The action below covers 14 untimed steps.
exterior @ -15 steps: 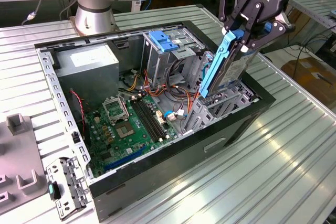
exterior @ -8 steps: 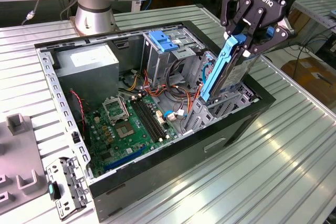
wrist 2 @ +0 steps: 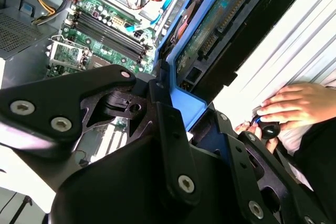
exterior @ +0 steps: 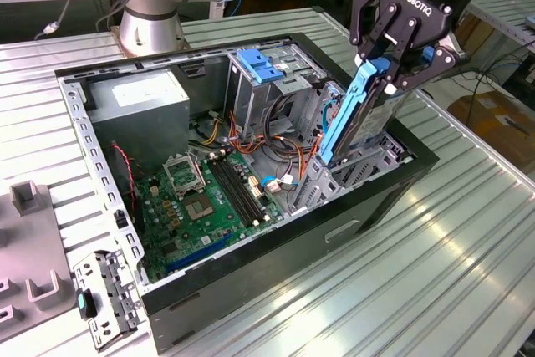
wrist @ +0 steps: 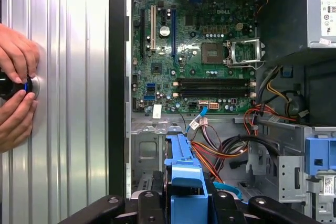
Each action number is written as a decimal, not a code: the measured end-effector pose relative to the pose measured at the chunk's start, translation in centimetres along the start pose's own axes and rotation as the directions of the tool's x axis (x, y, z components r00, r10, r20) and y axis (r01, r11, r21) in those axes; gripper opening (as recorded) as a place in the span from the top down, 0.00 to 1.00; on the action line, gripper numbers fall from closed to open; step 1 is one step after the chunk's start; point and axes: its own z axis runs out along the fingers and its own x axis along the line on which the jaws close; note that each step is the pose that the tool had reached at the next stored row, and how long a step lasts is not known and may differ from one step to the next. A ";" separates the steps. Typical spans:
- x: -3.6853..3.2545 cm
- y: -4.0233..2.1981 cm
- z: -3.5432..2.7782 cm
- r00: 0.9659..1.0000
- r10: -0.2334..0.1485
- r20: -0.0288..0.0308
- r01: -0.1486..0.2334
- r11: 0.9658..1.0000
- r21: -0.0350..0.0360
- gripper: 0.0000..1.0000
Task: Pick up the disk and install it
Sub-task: 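Insert the disk into the insertion slot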
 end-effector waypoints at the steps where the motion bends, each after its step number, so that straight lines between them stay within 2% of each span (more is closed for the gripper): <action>1: 0.01 0.00 0.07 1.000 0.000 0.000 0.000 1.000 0.000 0.63; 6: 0.03 -0.01 0.34 1.000 0.000 0.000 0.000 1.000 0.000 0.63; 14: -0.04 -0.02 0.37 1.000 0.006 -0.001 -0.006 1.000 0.000 0.63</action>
